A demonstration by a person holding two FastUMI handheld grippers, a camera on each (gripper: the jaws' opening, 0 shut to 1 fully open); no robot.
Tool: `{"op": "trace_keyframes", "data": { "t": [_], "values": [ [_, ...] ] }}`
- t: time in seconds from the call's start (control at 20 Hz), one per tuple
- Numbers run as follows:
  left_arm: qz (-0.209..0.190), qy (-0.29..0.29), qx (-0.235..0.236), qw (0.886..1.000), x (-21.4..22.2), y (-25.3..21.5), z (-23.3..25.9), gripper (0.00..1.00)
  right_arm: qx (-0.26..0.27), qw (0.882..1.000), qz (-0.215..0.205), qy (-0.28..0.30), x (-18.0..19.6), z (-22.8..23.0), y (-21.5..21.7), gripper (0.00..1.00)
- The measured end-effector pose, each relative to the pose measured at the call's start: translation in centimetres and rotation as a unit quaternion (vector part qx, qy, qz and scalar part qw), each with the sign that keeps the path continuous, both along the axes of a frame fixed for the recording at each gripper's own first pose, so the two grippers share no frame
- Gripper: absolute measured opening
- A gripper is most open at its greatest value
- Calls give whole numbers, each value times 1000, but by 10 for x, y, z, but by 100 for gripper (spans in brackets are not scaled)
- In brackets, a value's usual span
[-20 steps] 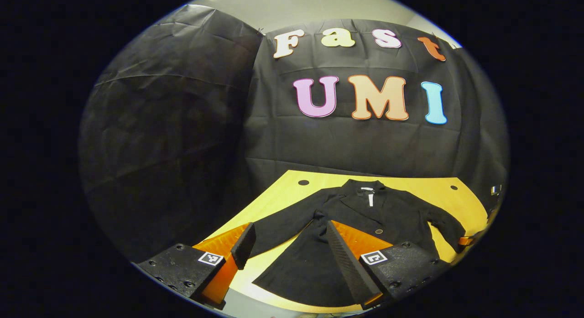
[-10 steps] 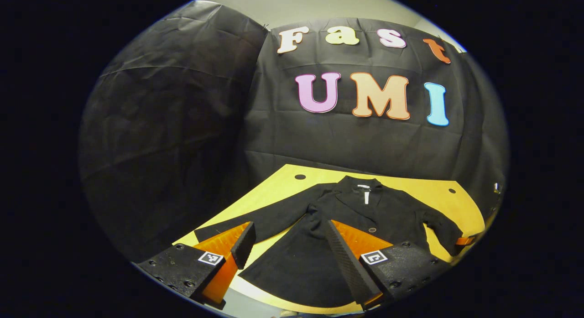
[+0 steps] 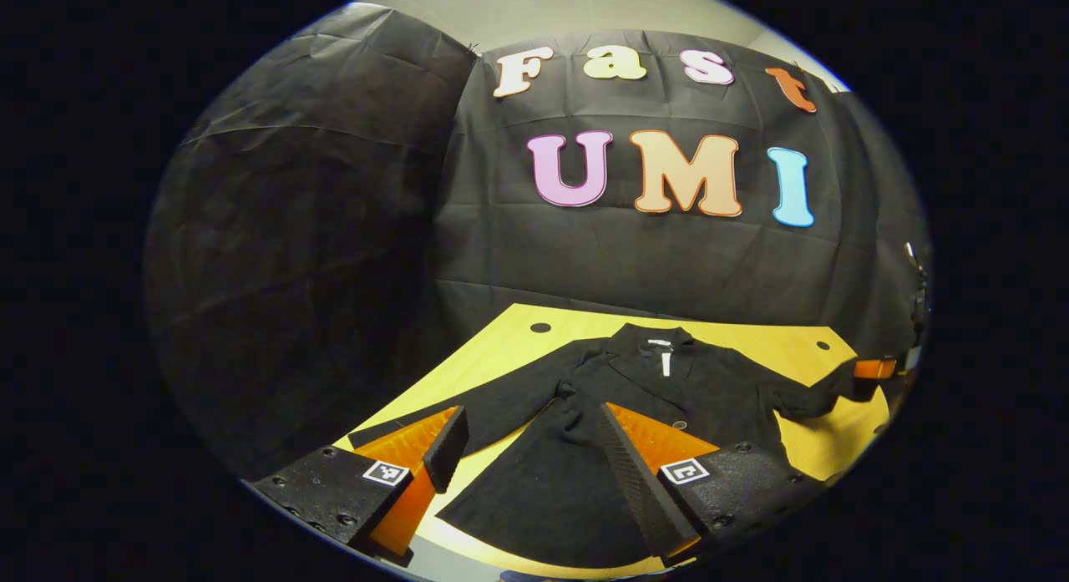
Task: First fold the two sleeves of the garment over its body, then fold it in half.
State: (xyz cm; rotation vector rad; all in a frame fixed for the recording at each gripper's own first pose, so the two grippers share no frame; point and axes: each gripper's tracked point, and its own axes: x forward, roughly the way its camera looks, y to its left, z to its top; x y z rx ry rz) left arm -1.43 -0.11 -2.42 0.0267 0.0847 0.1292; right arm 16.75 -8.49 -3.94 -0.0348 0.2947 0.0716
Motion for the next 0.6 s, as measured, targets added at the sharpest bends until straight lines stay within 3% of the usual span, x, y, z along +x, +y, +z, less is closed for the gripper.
{"op": "trace_keyframes", "data": {
  "t": [0.2,0.6],
  "values": [
    [-6,4,-5,1000,12,18,5,94,-14,999,29,-35,26,37,66,2],
    [-22,22,-5,1000,29,46,2,94,-19,991,124,-49,67,57,227,2]
  ]
}}
